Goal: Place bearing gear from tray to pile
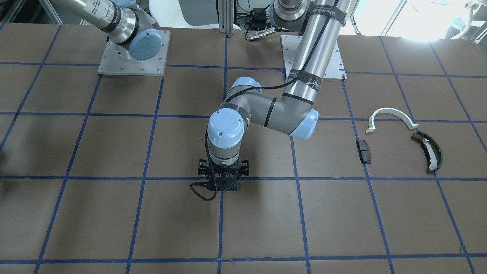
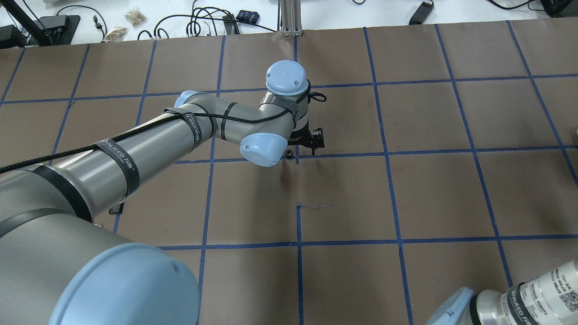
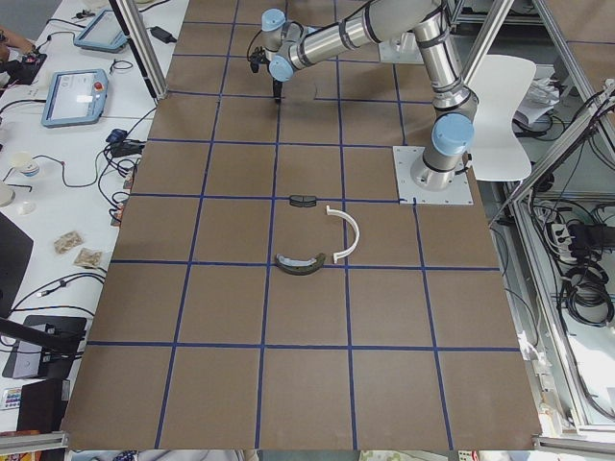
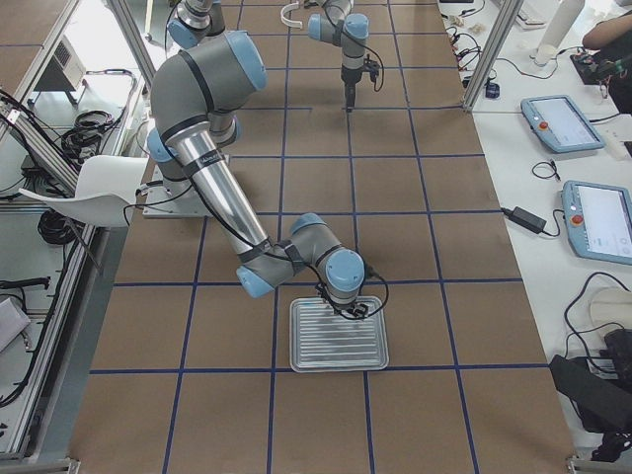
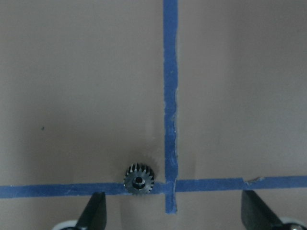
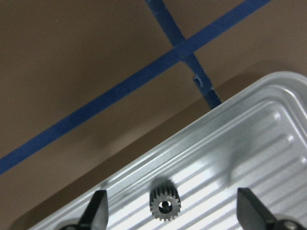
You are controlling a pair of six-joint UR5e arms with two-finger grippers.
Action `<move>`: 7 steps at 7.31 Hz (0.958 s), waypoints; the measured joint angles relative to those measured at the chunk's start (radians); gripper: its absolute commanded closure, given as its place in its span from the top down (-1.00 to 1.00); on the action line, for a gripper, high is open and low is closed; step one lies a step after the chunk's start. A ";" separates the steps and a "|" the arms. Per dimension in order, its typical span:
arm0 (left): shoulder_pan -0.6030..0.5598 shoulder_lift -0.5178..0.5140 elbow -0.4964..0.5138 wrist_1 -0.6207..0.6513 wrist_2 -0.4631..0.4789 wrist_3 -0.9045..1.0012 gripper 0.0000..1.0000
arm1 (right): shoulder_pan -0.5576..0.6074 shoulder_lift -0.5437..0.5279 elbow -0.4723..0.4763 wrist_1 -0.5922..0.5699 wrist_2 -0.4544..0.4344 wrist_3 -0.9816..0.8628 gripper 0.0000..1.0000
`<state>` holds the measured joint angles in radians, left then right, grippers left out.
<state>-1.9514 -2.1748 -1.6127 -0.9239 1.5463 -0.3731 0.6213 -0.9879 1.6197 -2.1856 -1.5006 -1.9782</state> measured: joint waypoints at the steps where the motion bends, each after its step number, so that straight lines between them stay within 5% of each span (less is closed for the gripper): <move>1: 0.001 -0.001 -0.002 0.000 0.002 -0.001 0.68 | 0.000 0.004 0.000 -0.008 0.001 -0.008 0.37; 2: 0.001 -0.002 -0.001 0.000 0.002 -0.002 0.49 | 0.000 0.008 0.000 -0.012 0.000 -0.010 -0.27; 3: 0.002 -0.004 -0.001 0.001 0.004 -0.001 0.47 | 0.000 0.009 0.000 -0.012 -0.003 -0.008 -0.54; 4: 0.003 -0.005 -0.002 0.000 0.005 0.001 0.27 | 0.000 0.010 0.000 -0.009 -0.009 -0.003 -0.65; 7: 0.003 -0.009 0.000 0.000 0.006 0.006 -0.99 | 0.001 0.005 -0.001 0.008 -0.015 0.006 -0.69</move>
<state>-1.9482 -2.1835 -1.6128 -0.9235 1.5523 -0.3670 0.6225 -0.9829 1.6185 -2.1774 -1.5158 -1.9718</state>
